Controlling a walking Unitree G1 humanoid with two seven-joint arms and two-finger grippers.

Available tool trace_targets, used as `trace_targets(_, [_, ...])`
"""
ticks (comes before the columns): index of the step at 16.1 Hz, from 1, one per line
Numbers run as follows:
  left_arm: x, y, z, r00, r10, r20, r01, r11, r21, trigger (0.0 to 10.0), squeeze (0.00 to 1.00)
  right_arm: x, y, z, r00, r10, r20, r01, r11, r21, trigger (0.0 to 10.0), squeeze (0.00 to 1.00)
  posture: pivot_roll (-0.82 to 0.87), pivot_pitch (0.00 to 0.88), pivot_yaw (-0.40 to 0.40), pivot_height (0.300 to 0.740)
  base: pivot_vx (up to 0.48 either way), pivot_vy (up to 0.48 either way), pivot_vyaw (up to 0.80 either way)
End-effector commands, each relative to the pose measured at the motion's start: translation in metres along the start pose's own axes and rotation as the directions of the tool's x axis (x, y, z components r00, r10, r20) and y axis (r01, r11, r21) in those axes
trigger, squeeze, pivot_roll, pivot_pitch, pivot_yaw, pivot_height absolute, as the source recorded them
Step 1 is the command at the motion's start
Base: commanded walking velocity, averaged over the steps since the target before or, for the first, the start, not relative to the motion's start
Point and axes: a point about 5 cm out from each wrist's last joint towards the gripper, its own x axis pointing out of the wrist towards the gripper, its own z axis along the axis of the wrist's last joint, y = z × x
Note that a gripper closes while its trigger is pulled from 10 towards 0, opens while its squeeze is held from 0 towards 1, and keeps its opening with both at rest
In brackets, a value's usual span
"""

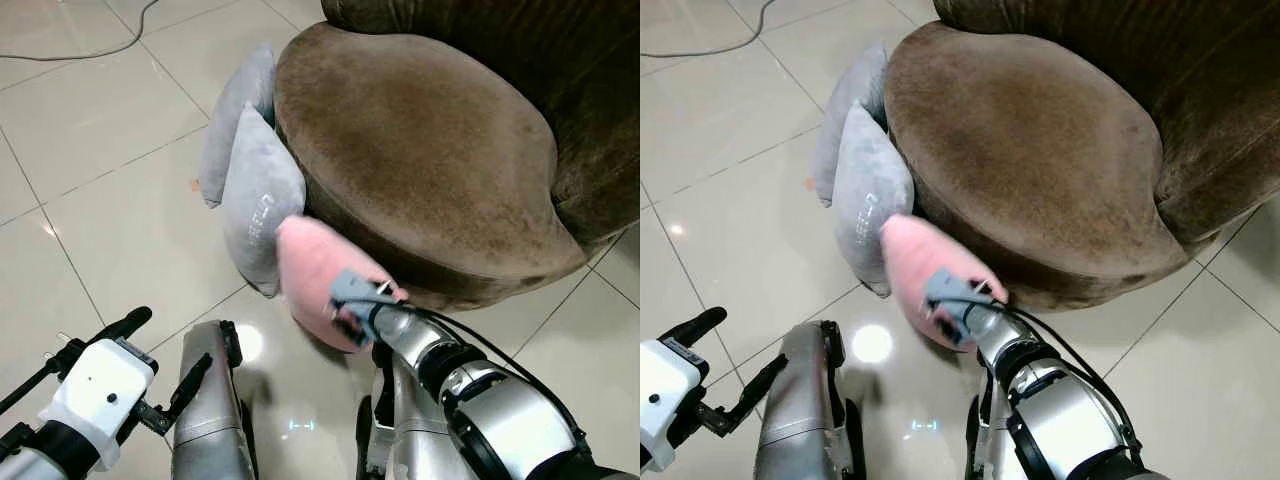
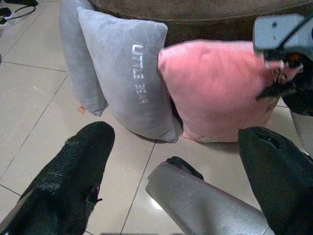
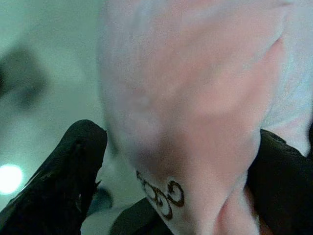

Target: Move the pillow to the sofa from floor

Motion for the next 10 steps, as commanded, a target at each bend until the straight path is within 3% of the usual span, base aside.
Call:
trace_targets(1, [-0.003, -0.004, 0.002, 1.0, -0.022, -0.004, 0.022, 1.0, -0.003, 10.0, 0.0, 0.0, 0.011, -0.017, 0.994, 0.084, -0.069, -0.085, 0.996, -0.014, 4.7, 0.0, 0.28, 0.278, -0.07, 0.52, 0.0, 0.0, 0.0])
trace_targets(2, [-0.003, -0.004, 0.002, 1.0, -0.023, -0.003, 0.023, 1.0, -0.003, 10.0, 0.0, 0.0, 0.012, -0.018, 0.993, 0.097, -0.072, -0.099, 0.995, -0.028, 4.3, 0.0, 0.28, 0.277, -0.071, 0.52, 0.0, 0.0, 0.0])
trace_targets(3, [-0.003, -0.004, 0.002, 1.0, -0.025, -0.003, 0.025, 1.0, -0.003, 10.0, 0.0, 0.0, 0.007, -0.015, 0.997, 0.064, -0.052, -0.065, 0.998, -0.021, 4.5, 0.0, 0.28, 0.274, -0.07, 0.52, 0.0, 0.0, 0.0])
trace_targets(4, [-0.003, -0.004, 0.002, 1.0, -0.027, -0.003, 0.027, 1.0, -0.002, 10.0, 0.0, 0.0, 0.002, -0.012, 1.0, 0.004, -0.031, -0.004, 1.0, 0.009, 3.1, 0.0, 0.28, 0.272, -0.069, 0.52, 0.0, 0.0, 0.0])
trace_targets(5, [-0.002, -0.003, 0.002, 1.0, -0.028, -0.003, 0.028, 1.0, 0.0, 10.0, 0.0, 0.0, -0.002, -0.009, 0.999, -0.051, -0.019, 0.052, 0.998, 0.037, 0.0, 0.0, 0.28, 0.271, -0.069, 0.52, 0.0, 0.0, 0.0])
trace_targets(10, [-0.002, -0.003, 0.003, 1.0, -0.024, -0.002, 0.024, 1.0, 0.006, 10.0, 0.0, 0.002, 0.012, -0.008, 0.996, -0.086, -0.001, 0.086, 0.996, 0.025, 0.0, 0.0, 0.28, 0.27, -0.07, 0.52, 0.0, 0.0, 0.0])
